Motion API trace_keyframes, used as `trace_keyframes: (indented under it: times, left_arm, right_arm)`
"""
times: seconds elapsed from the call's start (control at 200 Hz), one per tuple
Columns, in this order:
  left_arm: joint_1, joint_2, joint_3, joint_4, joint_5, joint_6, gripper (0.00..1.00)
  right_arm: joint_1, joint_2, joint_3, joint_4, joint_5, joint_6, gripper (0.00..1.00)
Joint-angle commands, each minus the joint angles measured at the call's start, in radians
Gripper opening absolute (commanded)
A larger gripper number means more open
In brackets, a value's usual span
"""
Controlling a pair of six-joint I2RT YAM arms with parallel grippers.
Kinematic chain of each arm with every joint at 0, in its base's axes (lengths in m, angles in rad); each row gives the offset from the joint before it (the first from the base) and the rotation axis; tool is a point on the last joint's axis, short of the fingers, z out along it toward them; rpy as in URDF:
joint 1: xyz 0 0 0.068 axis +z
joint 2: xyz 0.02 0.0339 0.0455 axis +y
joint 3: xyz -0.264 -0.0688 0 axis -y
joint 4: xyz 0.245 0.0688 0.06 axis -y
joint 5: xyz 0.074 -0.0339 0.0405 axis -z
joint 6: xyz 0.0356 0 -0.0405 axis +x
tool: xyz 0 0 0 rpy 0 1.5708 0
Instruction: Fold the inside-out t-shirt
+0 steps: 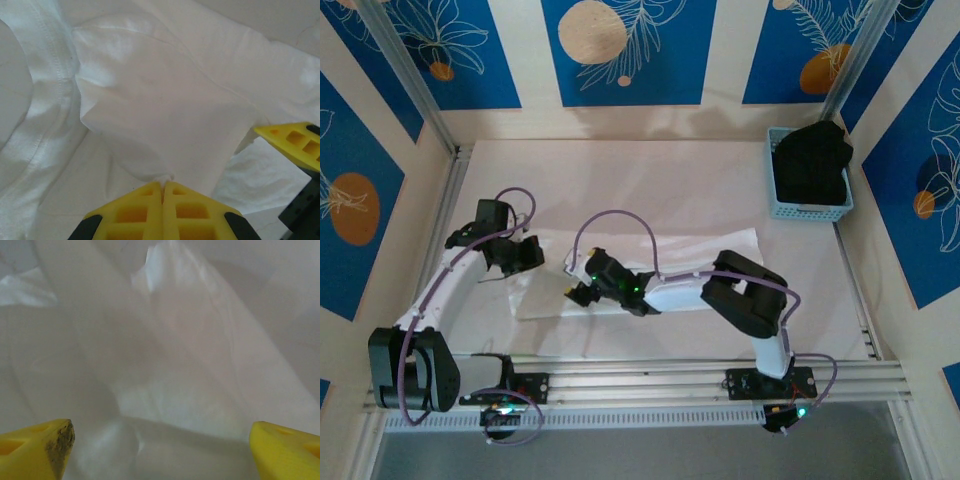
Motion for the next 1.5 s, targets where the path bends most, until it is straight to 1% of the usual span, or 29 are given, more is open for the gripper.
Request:
trace_keyframes:
  times: [0.0,0.125,0.27,0.42,0.545,0.665,0.835,0.945,1.12,1.26,1.365,1.435,1.495]
  left_arm:
    - [0.015,0.007,0.027,0.009,0.027,0.025,0.0]
    - [0.016,0.007,0.025,0.009,0.028,0.024,0.0]
    - [0.019,0.009,0.026,0.01,0.029,0.023,0.0]
    - [0.023,0.007,0.024,0.009,0.027,0.024,0.0]
    - [0.023,0.004,0.022,0.012,0.027,0.024,0.0]
    - [0.024,0.003,0.023,0.007,0.016,0.027,0.0]
    - [0.024,0.003,0.021,0.005,0.001,0.033,0.0]
    - [0.025,0.004,0.019,0.003,-0.002,0.036,0.0]
    - [0.025,0.004,0.018,0.003,-0.004,0.037,0.0]
    - [0.025,0.001,0.017,0.005,-0.006,0.039,0.0]
    - [0.026,0.0,0.015,0.004,-0.006,0.039,0.0]
    - [0.024,0.003,0.015,0.005,-0.005,0.039,0.0]
    - [0.024,0.003,0.015,0.003,-0.006,0.039,0.0]
  right_arm:
    - [0.016,0.061,0.052,0.137,0.077,-0.1,0.91]
    - [0.026,0.132,0.096,0.194,0.158,-0.137,0.9]
    - [0.037,0.154,0.121,0.26,0.29,-0.148,0.89]
    - [0.053,0.148,0.084,0.353,0.399,-0.219,0.8]
    - [0.062,0.122,0.064,0.344,0.466,-0.251,0.7]
    - [0.069,0.087,0.042,0.308,0.499,-0.25,0.62]
    - [0.075,0.036,0.018,0.21,0.534,-0.218,0.55]
    - [0.075,0.01,0.004,0.149,0.545,-0.187,0.47]
    - [0.075,-0.005,0.005,0.027,0.56,-0.119,0.42]
    - [0.073,-0.025,0.007,-0.102,0.549,-0.036,0.4]
    - [0.068,-0.04,0.004,-0.164,0.533,0.006,0.37]
    - [0.064,-0.043,0.006,-0.194,0.521,0.023,0.33]
    - [0.063,-0.043,0.005,-0.205,0.511,0.025,0.25]
